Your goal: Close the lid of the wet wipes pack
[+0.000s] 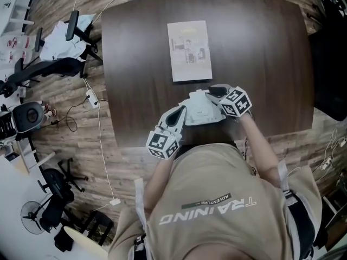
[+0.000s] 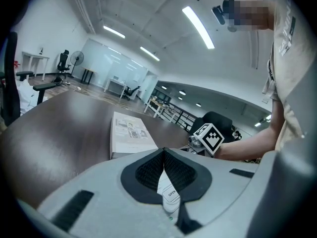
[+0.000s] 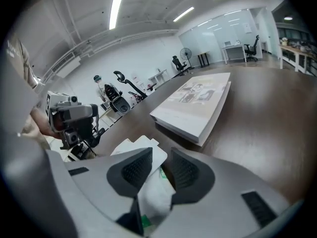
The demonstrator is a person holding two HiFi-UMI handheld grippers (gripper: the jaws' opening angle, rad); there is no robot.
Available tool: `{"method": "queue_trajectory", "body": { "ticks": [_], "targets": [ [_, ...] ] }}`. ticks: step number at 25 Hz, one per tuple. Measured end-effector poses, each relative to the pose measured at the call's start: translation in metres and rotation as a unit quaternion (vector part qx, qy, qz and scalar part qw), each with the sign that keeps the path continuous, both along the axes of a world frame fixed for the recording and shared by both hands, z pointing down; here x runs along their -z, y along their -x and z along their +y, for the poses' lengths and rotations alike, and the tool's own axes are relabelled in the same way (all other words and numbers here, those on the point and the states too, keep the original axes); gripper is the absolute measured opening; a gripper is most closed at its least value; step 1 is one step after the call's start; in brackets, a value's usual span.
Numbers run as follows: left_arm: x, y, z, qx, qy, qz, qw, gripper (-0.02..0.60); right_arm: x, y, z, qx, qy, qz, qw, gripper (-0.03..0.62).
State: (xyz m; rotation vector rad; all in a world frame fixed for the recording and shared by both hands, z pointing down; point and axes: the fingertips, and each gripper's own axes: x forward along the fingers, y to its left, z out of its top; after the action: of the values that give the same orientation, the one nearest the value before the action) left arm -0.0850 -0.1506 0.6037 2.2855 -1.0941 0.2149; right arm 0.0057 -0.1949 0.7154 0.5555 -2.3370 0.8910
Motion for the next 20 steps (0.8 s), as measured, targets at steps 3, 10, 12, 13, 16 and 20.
{"method": "queue_trajectory", "body": {
  "ticks": [3,10,12,13,16,20],
  "targets": [
    [0.003,0.000,0.001,-0.010,-0.002,-0.006,0.9999,0.009,-0.003,-0.003,0.000,0.013,0.015,0.013,1.000,0.084],
    [-0.009,0.021,0.006,-0.011,0.004,-0.024,0.9996,0.009,0.003,0.002,-0.002,0.013,0.026,0.000,1.000,0.071],
    [-0.009,0.024,0.008,-0.011,0.002,-0.020,0.9997,0.009,0.006,0.001,-0.002,0.011,0.016,0.003,1.000,0.069],
    [-0.009,0.025,0.009,-0.012,0.000,-0.019,0.9998,0.009,0.007,0.002,-0.003,0.009,0.013,0.003,1.000,0.069],
    [-0.012,0.028,0.013,-0.021,0.003,-0.011,0.9997,0.009,0.016,0.004,-0.003,0.002,0.009,-0.009,1.000,0.070],
    [-0.010,0.022,0.022,-0.039,0.001,-0.004,0.9992,0.009,0.033,0.005,0.011,0.009,0.010,-0.025,1.000,0.069]
  ]
}}
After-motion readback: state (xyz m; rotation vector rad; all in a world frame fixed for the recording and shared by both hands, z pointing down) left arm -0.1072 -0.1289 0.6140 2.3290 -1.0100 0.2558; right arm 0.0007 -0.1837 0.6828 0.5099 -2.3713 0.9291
